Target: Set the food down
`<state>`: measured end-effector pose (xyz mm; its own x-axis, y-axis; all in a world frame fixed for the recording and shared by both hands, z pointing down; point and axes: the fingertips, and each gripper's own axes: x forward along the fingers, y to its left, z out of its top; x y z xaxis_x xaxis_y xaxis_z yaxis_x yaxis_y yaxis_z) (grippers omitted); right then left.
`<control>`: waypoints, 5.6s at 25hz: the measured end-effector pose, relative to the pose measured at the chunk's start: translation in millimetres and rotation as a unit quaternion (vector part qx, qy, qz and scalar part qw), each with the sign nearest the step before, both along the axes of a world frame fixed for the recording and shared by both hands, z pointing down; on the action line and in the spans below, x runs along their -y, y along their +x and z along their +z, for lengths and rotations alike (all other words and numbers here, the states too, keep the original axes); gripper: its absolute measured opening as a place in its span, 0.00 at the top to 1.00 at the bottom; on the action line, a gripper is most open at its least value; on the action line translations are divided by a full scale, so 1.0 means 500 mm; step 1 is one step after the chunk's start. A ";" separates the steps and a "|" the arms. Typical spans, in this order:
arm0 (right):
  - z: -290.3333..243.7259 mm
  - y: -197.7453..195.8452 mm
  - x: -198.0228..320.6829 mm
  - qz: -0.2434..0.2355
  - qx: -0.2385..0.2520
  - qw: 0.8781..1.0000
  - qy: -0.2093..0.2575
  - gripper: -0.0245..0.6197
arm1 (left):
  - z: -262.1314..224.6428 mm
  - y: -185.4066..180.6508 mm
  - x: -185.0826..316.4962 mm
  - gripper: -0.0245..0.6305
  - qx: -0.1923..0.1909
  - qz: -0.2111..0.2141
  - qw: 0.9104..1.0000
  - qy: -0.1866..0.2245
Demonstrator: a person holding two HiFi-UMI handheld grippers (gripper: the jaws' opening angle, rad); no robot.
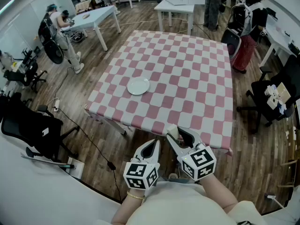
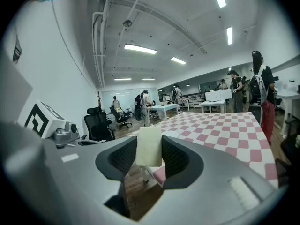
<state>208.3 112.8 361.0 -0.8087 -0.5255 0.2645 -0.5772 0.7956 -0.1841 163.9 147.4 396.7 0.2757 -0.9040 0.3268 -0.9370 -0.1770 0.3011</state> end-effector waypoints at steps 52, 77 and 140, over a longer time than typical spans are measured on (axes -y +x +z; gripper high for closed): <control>-0.019 -0.101 0.017 -0.015 0.023 1.000 0.014 0.70 | -0.005 -0.109 0.015 0.96 -0.003 -0.028 1.000 0.007; -0.017 -0.238 0.181 -0.014 0.009 1.000 0.011 0.70 | -0.004 -0.263 0.179 0.96 -0.014 -0.033 0.999 0.000; 0.024 -0.562 0.433 0.077 -0.005 0.997 0.007 0.70 | 0.038 -0.598 0.429 0.96 -0.028 0.049 0.998 -0.010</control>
<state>-72.6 -103.8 372.9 -0.7149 -0.6472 0.2646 -0.6950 0.6992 -0.1677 -135.1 -67.2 415.9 0.3802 -0.8656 0.3258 -0.8975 -0.2600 0.3563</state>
